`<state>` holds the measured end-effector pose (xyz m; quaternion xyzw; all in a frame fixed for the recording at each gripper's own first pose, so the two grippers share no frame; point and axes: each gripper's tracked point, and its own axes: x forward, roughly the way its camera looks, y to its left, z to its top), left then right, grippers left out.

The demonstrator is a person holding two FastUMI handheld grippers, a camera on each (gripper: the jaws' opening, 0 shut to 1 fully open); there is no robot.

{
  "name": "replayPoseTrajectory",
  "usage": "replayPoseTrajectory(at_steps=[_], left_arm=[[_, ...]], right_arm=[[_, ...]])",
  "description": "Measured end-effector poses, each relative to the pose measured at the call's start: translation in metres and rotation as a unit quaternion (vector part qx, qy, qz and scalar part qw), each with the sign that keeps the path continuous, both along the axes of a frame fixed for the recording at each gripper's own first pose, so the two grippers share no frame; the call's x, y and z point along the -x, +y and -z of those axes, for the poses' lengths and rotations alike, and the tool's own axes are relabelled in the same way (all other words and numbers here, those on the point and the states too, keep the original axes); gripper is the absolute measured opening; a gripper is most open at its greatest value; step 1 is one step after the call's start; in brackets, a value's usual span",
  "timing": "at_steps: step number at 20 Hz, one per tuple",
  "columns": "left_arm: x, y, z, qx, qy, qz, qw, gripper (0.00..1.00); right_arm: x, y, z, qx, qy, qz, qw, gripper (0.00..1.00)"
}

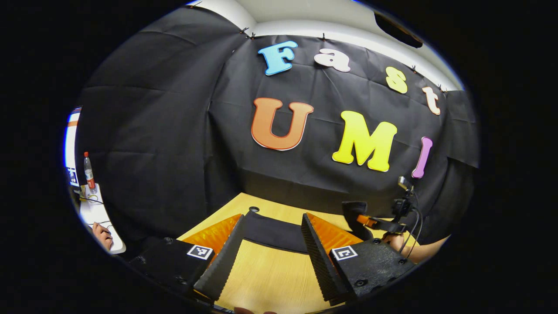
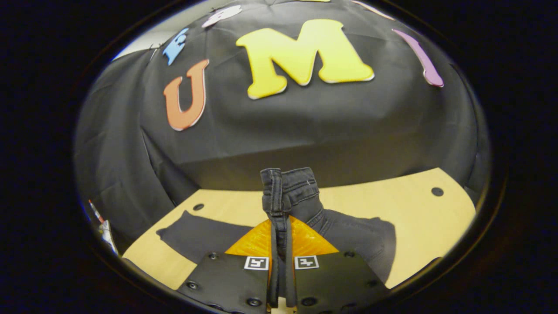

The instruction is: Grasp the waist and the cuffs of the jeans and fold them to make the two legs overlap; first hold the waist and fold one-third of the jeans toward the cuffs, then hold the cuffs and fold the remaining one-third in the same direction to finish folding.

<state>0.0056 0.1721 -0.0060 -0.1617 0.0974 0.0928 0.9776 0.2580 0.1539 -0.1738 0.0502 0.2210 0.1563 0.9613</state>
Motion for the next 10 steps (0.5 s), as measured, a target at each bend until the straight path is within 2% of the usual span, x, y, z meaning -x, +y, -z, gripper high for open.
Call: replayPoseTrajectory(at_steps=[6, 7, 8, 10], left_arm=[[0.009, 0.005, 0.006, 0.0, 0.01, -0.018, 1.0, 0.84], [0.009, 0.004, 0.006, -0.001, 0.012, -0.019, 1.0, 0.84], [0.01, 0.006, 0.006, -0.001, 0.012, -0.019, 1.0, 0.84], [0.012, 0.007, 0.006, -0.002, 0.014, -0.019, 1.0, 0.84]], right_arm=[[0.013, 0.025, 0.063, 0.049, 0.027, -0.006, 0.998, 0.07], [0.015, 0.027, 0.067, 0.055, 0.028, -0.008, 0.998, 0.07], [0.015, 0.027, 0.07, 0.06, 0.023, -0.005, 0.998, 0.03], [0.015, 0.027, 0.073, 0.064, 0.016, 0.003, 0.998, 0.07]])
